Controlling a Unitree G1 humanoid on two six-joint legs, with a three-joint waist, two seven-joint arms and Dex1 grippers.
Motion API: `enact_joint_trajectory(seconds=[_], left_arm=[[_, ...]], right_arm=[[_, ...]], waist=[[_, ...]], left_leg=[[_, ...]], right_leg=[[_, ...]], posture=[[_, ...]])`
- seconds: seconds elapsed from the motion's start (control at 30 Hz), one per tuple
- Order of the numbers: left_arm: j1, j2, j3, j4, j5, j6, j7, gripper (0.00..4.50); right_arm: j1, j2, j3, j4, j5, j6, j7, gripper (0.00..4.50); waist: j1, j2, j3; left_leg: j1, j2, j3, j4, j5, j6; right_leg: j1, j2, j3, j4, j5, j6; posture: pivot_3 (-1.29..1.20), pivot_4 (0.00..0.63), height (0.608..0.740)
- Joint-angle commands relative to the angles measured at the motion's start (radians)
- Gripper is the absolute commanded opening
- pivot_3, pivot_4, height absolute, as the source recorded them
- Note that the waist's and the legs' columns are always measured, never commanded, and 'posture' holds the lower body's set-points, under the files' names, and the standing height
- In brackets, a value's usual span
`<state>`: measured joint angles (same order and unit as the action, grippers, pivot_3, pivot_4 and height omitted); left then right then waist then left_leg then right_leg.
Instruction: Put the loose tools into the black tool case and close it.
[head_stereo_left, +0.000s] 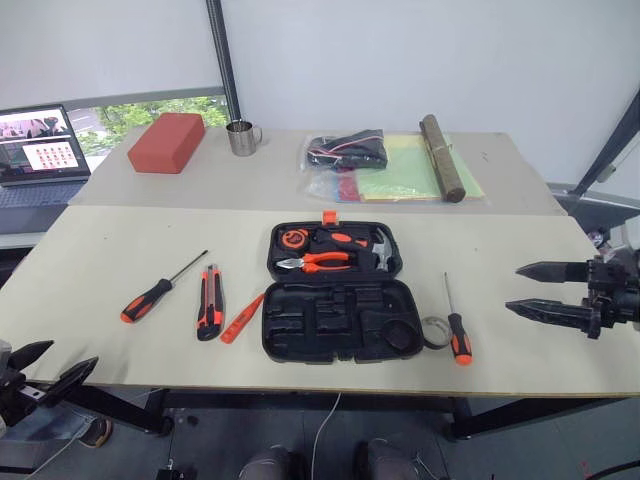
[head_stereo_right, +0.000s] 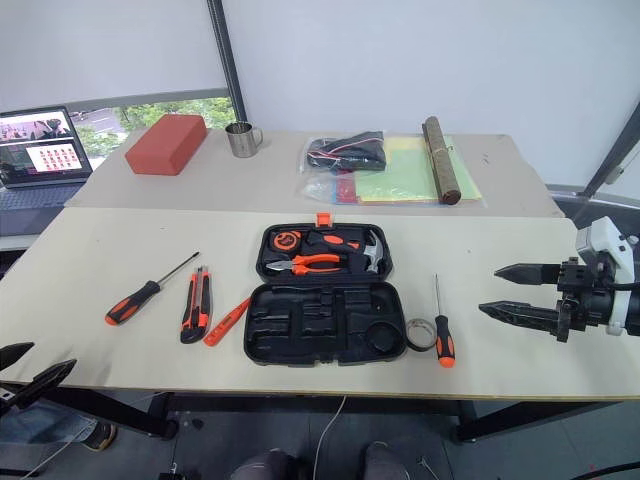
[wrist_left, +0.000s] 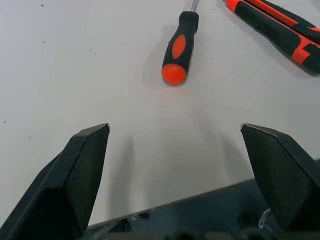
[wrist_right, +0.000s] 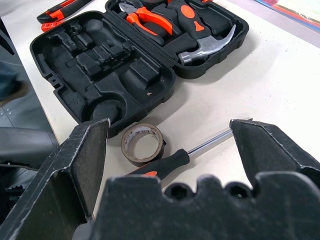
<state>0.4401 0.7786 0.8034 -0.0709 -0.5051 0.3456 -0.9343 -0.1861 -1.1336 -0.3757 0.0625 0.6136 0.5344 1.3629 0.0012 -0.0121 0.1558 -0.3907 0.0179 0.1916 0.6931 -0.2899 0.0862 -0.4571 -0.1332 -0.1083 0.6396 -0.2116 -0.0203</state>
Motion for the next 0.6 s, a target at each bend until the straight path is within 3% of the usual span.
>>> enact_joint_trajectory(seconds=[0.03, 0.27, 0.6], left_arm=[[0.001, 0.018, 0.018, -0.066, -0.026, 0.047, 0.015, 4.5], [-0.187, 0.122, -0.103, -0.126, -0.062, 0.256, 0.087, 4.5], [-0.579, 0.251, -0.495, 0.225, 0.132, 0.224, 0.028, 4.5]], right_arm=[[-0.006, 0.003, -0.028, -0.011, 0.003, -0.013, -0.002, 4.48], [-0.018, 0.018, -0.04, -0.149, 0.071, 0.06, -0.043, 4.48], [-0.065, 0.076, 0.013, -0.448, 0.177, 0.128, -0.156, 4.48]], waist=[[0.0, 0.0, 0.0], [0.011, 0.0, 0.0], [0.006, 0.0, 0.001]], left_leg=[[0.0, 0.0, 0.0, 0.0, 0.0, 0.0], [-0.001, 0.0, 0.0, 0.0, 0.0, 0.0], [-0.003, 0.0, 0.0, 0.0, 0.0, -0.002]], right_leg=[[0.0, 0.0, 0.0, 0.0, 0.0, 0.0], [0.0, 0.0, 0.0, 0.001, 0.002, 0.002], [0.0, 0.003, -0.002, 0.001, 0.003, 0.002]], posture=[[0.0, 0.15, 0.736], [0.0, 0.15, 0.736], [0.0, 0.15, 0.736]])
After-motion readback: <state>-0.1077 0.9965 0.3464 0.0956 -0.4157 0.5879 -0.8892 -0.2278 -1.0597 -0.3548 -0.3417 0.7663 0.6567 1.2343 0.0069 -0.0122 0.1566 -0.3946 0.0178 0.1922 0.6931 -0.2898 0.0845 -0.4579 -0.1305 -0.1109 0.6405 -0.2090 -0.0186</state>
